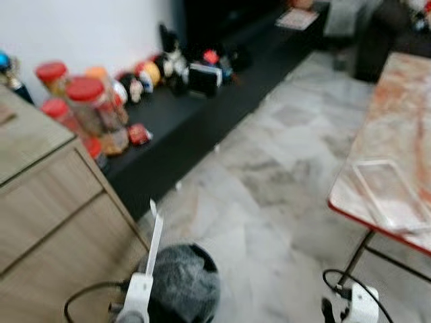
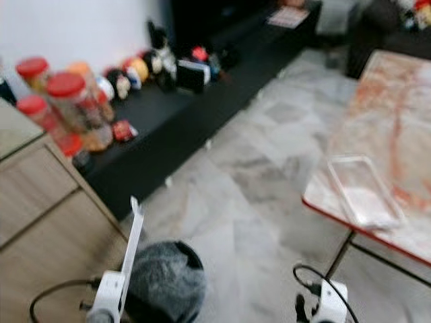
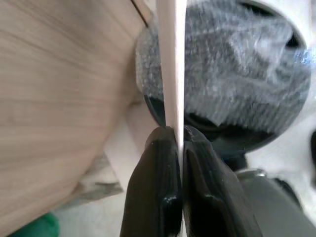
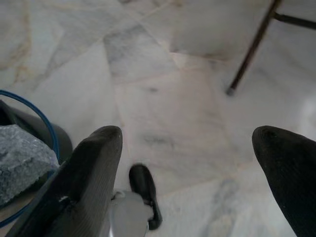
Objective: Picking trash to rubbish bin
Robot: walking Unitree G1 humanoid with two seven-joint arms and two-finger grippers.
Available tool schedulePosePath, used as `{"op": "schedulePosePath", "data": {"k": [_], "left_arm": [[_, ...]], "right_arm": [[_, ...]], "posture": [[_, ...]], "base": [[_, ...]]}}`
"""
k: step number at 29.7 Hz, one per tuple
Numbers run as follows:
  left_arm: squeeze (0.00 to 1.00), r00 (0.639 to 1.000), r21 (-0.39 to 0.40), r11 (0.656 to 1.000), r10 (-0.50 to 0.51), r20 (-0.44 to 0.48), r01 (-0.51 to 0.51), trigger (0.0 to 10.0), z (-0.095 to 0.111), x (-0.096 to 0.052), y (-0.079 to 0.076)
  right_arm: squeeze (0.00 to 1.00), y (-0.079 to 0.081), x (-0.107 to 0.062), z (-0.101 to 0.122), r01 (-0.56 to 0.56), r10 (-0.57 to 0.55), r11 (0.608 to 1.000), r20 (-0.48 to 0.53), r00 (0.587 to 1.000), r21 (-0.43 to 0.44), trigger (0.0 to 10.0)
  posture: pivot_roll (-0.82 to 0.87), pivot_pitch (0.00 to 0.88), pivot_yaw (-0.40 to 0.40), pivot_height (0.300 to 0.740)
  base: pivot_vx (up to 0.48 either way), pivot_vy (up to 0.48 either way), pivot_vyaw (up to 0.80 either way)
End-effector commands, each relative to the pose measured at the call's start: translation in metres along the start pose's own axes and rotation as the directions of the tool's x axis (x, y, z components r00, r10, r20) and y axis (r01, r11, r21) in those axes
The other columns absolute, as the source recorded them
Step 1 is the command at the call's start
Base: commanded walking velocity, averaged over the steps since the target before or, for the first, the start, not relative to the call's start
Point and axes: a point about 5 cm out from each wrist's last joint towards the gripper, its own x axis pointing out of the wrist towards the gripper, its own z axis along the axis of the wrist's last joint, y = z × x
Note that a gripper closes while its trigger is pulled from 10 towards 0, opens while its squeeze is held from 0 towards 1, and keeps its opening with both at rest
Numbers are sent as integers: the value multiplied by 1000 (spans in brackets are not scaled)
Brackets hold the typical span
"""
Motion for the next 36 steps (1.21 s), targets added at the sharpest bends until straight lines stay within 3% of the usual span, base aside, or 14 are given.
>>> {"op": "schedulePosePath", "data": {"k": [1, 9, 17, 26, 27, 29, 30, 36], "left_arm": [[0, 999, 27, 1000, 13, -50, -11, 10000, -14, -3, 4], [0, 1000, 46, 999, 21, 12, -21, 10000, 13, 4, 18], [0, 995, 77, 995, -69, 71, 64, 10000, 30, 7, 12], [0, 991, 131, 990, -65, 115, 50, 10000, 46, 9, 18], [310, 991, 142, 989, -62, 116, 45, 10000, 47, 9, 18], [310, 991, 150, 988, -60, 117, 43, 10000, 47, 9, 18], [1000, 992, 154, 988, -54, 118, 35, 10000, 48, 9, 19], [1000, 991, 147, 989, -41, 125, 23, 10000, 49, 9, 22]], "right_arm": [[0, -6, -3, -7, 19, -19, 1000, -23, 1000, 9, 10000], [0, -8, -3, -8, 22, -21, 1000, -23, 1000, 4, 10000], [0, -10, -4, -7, 22, -22, 1000, -20, 1000, 1, 10000], [0, -15, -4, -6, 26, -27, 1000, -17, 1000, -9, 10000], [0, -15, -4, -6, 27, -27, 1000, -16, 1000, -10, 10000], [0, -16, -5, -6, 28, -28, 1000, -16, 999, -11, 10000], [0, -17, -5, -7, 28, -28, 1000, -16, 999, -12, 10000], [0, -19, -6, -8, 31, -31, 999, -18, 999, -18, 10000]], "posture": [[-162, 89, 36, 740], [-169, 92, 23, 740], [-176, 97, 15, 740], [-184, 104, 1, 740], [-187, 107, 1, 740], [-187, 109, -2, 740], [-189, 110, -4, 740], [-191, 116, -10, 740]], "base": [[0, 0, 0], [0, 0, 0], [0, 0, 0], [0, 0, 0], [0, 0, 0], [0, 0, 0], [0, 0, 0], [0, 0, 0]]}}
